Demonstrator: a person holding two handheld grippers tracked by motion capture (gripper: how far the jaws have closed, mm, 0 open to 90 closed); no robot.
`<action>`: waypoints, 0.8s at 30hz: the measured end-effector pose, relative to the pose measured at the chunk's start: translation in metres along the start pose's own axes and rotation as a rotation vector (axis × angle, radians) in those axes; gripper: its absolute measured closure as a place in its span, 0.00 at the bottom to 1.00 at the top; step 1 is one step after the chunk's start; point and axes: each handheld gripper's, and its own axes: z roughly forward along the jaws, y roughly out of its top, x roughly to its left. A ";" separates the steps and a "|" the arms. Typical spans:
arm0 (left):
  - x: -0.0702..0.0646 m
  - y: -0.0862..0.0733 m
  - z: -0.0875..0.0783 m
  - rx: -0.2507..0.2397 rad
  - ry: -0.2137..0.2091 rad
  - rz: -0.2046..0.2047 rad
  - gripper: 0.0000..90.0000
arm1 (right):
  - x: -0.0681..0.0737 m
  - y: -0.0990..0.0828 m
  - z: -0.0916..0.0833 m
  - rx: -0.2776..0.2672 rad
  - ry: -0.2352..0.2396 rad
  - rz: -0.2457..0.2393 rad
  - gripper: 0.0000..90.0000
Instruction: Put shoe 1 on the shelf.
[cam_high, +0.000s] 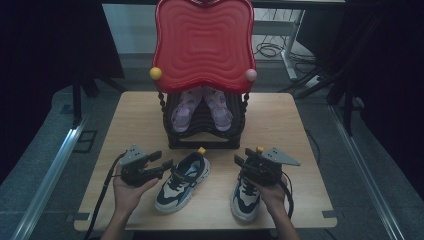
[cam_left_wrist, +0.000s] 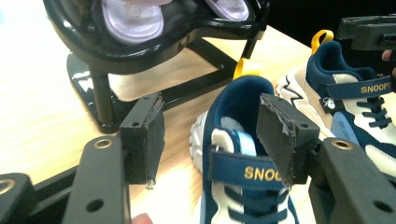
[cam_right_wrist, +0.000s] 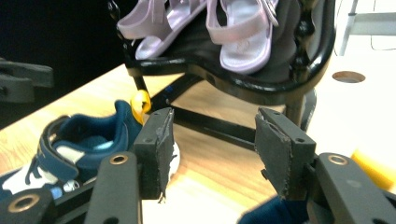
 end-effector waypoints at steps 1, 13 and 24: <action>0.001 -0.002 -0.002 0.006 0.003 -0.004 0.46 | -0.001 -0.001 -0.001 0.004 -0.002 -0.001 0.53; 0.003 -0.021 -0.023 0.058 -0.020 -0.010 0.52 | -0.009 -0.013 -0.012 0.004 0.008 0.002 0.53; -0.007 -0.011 -0.029 0.097 -0.120 0.049 0.84 | -0.015 -0.018 -0.027 -0.037 -0.035 0.015 0.54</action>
